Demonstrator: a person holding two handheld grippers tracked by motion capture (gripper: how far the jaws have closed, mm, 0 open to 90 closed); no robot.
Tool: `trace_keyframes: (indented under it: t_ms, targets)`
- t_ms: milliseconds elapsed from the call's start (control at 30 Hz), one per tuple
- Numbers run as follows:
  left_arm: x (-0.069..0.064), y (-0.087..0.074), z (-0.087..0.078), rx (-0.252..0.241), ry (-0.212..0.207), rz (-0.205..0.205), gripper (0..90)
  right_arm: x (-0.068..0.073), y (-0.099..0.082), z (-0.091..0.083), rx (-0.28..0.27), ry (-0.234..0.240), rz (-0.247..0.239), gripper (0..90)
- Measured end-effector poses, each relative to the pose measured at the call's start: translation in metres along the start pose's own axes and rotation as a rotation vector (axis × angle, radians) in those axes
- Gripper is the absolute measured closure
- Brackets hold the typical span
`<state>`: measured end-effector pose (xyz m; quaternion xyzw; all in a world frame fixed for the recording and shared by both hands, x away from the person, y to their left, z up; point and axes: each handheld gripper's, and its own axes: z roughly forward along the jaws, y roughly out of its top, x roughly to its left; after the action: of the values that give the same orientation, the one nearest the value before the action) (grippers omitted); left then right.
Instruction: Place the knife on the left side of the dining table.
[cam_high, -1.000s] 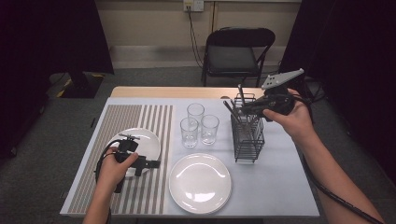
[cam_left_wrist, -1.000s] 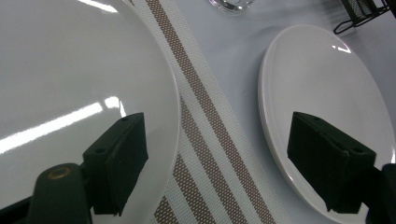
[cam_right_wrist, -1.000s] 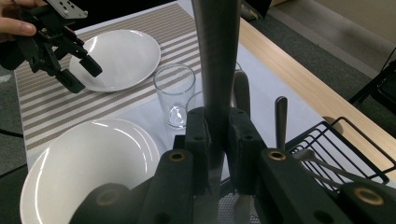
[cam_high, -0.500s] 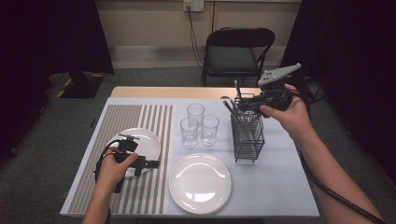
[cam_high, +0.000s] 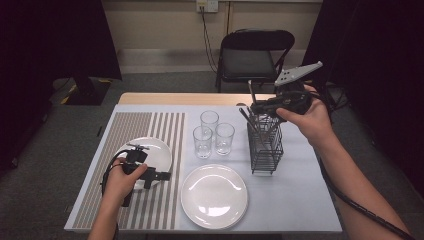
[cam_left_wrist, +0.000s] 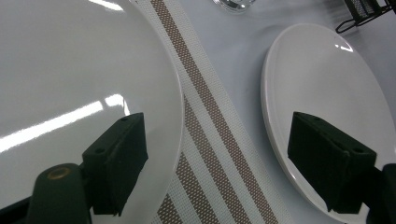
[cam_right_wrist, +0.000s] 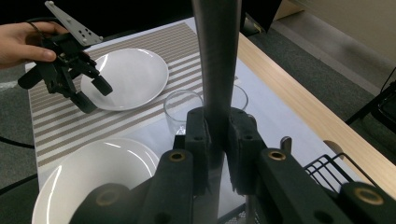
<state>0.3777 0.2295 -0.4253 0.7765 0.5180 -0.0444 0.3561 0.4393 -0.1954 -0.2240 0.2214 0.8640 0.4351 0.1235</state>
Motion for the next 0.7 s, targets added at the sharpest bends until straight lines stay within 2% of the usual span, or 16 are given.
trace_keyframes:
  t_ms: [67, 200, 267, 700]
  targets:
    - [0.000, 0.000, 0.000, 0.009, 0.000, 0.009, 19.7, 0.002, 0.002, 0.001, -0.002, 0.006, -0.003, 80.7]
    - [-0.001, 0.000, 0.000, 0.001, -0.002, -0.002, 19.7, 0.006, 0.007, 0.003, -0.003, 0.014, -0.010, 80.7]
    - [0.000, 0.000, 0.000, 0.006, 0.001, 0.007, 19.7, 0.008, 0.009, 0.004, -0.006, 0.020, -0.013, 80.7]
    - [-0.001, 0.000, -0.001, 0.001, 0.000, 0.002, 19.7, 0.020, 0.017, 0.006, -0.023, 0.051, -0.027, 80.7]
